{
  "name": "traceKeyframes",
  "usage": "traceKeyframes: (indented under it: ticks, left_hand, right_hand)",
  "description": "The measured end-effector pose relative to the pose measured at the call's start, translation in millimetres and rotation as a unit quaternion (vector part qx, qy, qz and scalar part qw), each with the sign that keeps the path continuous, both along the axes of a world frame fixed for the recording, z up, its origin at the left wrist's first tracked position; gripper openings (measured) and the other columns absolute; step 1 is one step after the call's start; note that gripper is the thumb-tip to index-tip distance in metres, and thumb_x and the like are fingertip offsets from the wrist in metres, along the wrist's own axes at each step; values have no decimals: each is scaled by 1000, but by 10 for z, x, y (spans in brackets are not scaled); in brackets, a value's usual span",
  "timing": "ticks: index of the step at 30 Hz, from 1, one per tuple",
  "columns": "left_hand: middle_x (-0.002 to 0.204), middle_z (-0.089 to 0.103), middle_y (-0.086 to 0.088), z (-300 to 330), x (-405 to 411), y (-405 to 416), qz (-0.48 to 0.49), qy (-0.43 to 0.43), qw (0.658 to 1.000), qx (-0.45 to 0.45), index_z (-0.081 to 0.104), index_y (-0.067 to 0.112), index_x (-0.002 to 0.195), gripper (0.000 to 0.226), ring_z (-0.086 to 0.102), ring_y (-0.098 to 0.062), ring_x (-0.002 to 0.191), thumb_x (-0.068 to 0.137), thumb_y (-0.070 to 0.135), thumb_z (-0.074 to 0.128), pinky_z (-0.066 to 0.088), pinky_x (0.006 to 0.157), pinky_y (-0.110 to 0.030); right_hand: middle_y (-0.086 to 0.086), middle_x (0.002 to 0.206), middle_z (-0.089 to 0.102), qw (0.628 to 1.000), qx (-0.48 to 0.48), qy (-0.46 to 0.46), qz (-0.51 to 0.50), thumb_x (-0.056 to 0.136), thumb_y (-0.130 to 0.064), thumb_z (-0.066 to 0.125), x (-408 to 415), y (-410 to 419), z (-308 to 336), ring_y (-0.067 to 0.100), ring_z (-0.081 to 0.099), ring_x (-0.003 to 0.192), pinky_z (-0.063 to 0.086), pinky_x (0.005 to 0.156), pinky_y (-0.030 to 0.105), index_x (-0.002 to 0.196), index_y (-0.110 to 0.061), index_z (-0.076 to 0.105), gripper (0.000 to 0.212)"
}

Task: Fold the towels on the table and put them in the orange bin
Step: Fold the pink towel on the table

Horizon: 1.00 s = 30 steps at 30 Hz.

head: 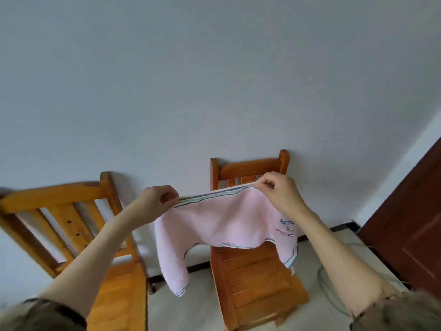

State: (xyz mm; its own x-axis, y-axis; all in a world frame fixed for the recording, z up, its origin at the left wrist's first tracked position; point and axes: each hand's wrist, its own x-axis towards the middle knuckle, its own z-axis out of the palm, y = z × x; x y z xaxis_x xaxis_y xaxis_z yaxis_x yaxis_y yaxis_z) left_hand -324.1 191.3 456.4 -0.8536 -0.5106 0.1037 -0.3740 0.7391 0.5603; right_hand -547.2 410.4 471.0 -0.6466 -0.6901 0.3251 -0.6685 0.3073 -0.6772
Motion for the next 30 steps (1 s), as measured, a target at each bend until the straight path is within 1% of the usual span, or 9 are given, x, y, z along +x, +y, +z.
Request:
traceKeyframes:
  ticks: [3, 6, 8, 12, 18, 21, 24, 27, 30]
  left_hand:
    - [71, 60, 13, 154, 473, 38, 61, 14, 998, -18, 60, 23, 82, 6, 54, -3, 66, 88, 23, 63, 39, 56, -11]
    - [74, 62, 5, 354, 980, 47, 136, 25, 990, -37, 63, 19, 83, 7, 57, -13, 70, 86, 25, 65, 43, 60, -20]
    - [73, 64, 1, 468, 1366, 55, 183, 33, 982, -44, 64, 19, 80, 10, 57, -16, 68, 85, 27, 66, 44, 61, -25]
    - [69, 63, 5, 571, 2237, 71, 268, 40, 962, -41, 59, 26, 70, 16, 56, -11, 65, 85, 27, 66, 42, 58, -18]
    - [73, 62, 16, 535, 3768, 204, 372, 24, 928, -30, 58, 32, 74, 20, 56, -2, 71, 87, 18, 62, 39, 62, -7]
    - [71, 61, 15, 592, 4544, 267, 430, 29, 901, -48, 61, 25, 77, 12, 54, 0, 68, 86, 17, 64, 37, 62, -5]
    - [72, 62, 7, 722, 5209, 348, 465, 44, 880, -85, 66, 14, 82, 3, 52, 0, 66, 85, 16, 66, 36, 62, -2]
    - [74, 64, 1, 735, 6013, 487, 507, 41, 856, -97, 66, 13, 83, 5, 55, -12, 69, 85, 17, 66, 38, 63, -9]
    - [71, 63, 1, 660, 6738, 652, 551, 48, 829, -84, 63, 20, 78, 8, 54, -18, 69, 85, 16, 65, 41, 66, -23]
  right_hand:
    - [-10, 72, 62, 999, -4, 6, 40, 81, -14, 65, 235, -237, 164, 6, 57, 72, 41, 68, 16, 72, -13, 67, 9]
    - [-14, 67, 60, 995, -19, 5, 97, 80, -13, 66, 541, -539, 320, 3, 55, 66, 40, 65, 18, 71, -14, 65, 9]
    - [-13, 67, 60, 990, -21, 8, 142, 81, -14, 66, 807, -739, 402, 5, 55, 67, 42, 67, 19, 69, -22, 62, 15]
    - [-4, 72, 64, 973, -9, 7, 229, 83, -15, 64, 1473, -1149, 477, 14, 58, 72, 43, 68, 21, 65, -32, 56, 26]
    - [-13, 68, 60, 936, -10, 11, 352, 84, -13, 63, 2851, -1745, 492, -1, 53, 66, 38, 59, 6, 70, -24, 62, 18]
    - [-18, 69, 60, 918, -18, 8, 395, 83, -14, 65, 3650, -1995, 529, -3, 54, 67, 37, 59, 3, 73, -18, 67, 11]
    - [-11, 71, 61, 906, -41, -22, 420, 83, -14, 65, 4364, -2203, 566, -5, 53, 65, 37, 58, 2, 75, -14, 67, 9]
    - [-14, 71, 60, 885, -40, -61, 459, 85, -14, 64, 5265, -2424, 543, 0, 54, 69, 39, 62, 7, 75, -17, 64, 10]
    - [-13, 69, 60, 862, -35, -103, 494, 85, -13, 64, 6126, -2588, 506, -1, 54, 67, 38, 58, 3, 76, -14, 65, 9]
